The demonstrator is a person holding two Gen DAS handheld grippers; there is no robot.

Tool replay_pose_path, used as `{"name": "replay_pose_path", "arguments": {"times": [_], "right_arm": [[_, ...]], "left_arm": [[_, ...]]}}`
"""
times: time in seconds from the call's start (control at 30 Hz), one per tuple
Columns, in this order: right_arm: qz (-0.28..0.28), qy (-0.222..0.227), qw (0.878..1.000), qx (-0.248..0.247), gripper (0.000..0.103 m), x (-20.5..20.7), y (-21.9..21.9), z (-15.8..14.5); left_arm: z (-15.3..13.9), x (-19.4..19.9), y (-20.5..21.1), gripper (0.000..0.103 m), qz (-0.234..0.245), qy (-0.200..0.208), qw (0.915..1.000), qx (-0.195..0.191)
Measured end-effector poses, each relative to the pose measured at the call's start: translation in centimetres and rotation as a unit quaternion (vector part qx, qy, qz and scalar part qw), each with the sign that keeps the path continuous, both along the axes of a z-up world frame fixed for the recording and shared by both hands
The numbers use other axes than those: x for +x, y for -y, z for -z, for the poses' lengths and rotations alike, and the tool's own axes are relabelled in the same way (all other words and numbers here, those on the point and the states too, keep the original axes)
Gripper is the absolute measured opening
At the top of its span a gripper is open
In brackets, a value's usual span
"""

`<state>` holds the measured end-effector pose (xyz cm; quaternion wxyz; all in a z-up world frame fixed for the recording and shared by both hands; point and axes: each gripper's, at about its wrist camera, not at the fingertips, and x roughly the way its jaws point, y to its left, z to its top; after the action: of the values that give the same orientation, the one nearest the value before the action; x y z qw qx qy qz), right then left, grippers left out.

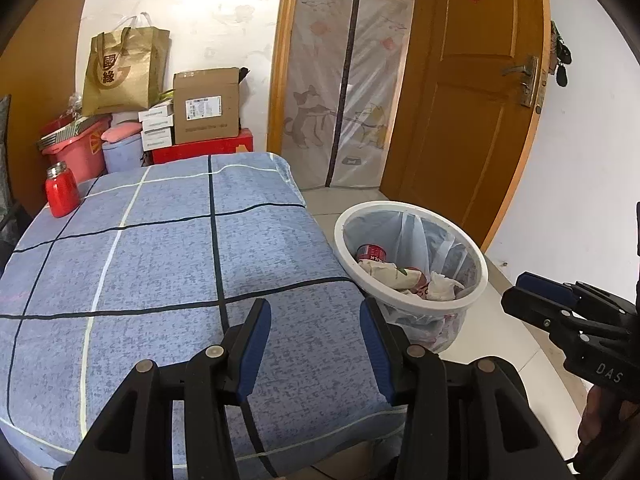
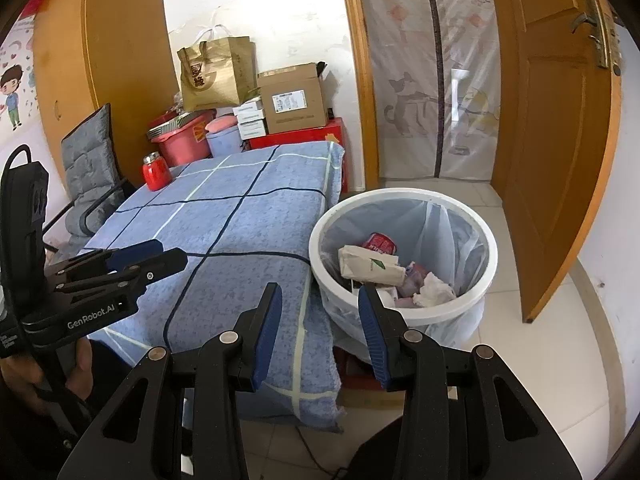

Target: Collect trash

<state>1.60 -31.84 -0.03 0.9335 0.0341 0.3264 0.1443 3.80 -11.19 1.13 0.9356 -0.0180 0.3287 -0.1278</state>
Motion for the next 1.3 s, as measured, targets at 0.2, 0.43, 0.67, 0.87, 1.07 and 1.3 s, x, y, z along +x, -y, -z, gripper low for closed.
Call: {"name": "replay_pose_path", "arguments": {"times": [0.2, 0.43, 0.67, 0.87, 1.07, 1.3], "right_arm": [[-0.001, -0.001, 1.0, -0.001, 0.041, -0.01, -0.06, 0.02], [-0.002, -0.004, 1.0, -0.001, 0.041, 0.08, -0.19, 0.28], [-0.004, -0.006, 1.0, -0.002, 0.041, 0.23, -0.49, 0.48], [-0.004, -0.005, 1.0, -0.002, 0.041, 0.24, -0.49, 0.47], [-0.005, -0.005, 1.0, -0.002, 0.041, 0.36, -0.58, 0.53], [-0.005, -0.007, 1.0, -0.002, 0.041, 0.36, -0.6, 0.56]], "left_arm": [[0.03, -0.2, 0.02, 0.046, -0.002, 0.001, 1.0, 0.002], [0.06, -0.17, 0.07, 0.046, -0.001, 0.001, 1.0, 0.002], [0.13, -0.14, -0.02, 0.046, -0.002, 0.001, 1.0, 0.001], [0.12, -0.16, -0.05, 0.046, -0.002, 0.002, 1.0, 0.002], [0.13, -0.17, -0.12, 0.046, -0.002, 0.003, 1.0, 0.002], [0.08, -0.17, -0.04, 0.046, -0.002, 0.003, 1.0, 0.003]]}}
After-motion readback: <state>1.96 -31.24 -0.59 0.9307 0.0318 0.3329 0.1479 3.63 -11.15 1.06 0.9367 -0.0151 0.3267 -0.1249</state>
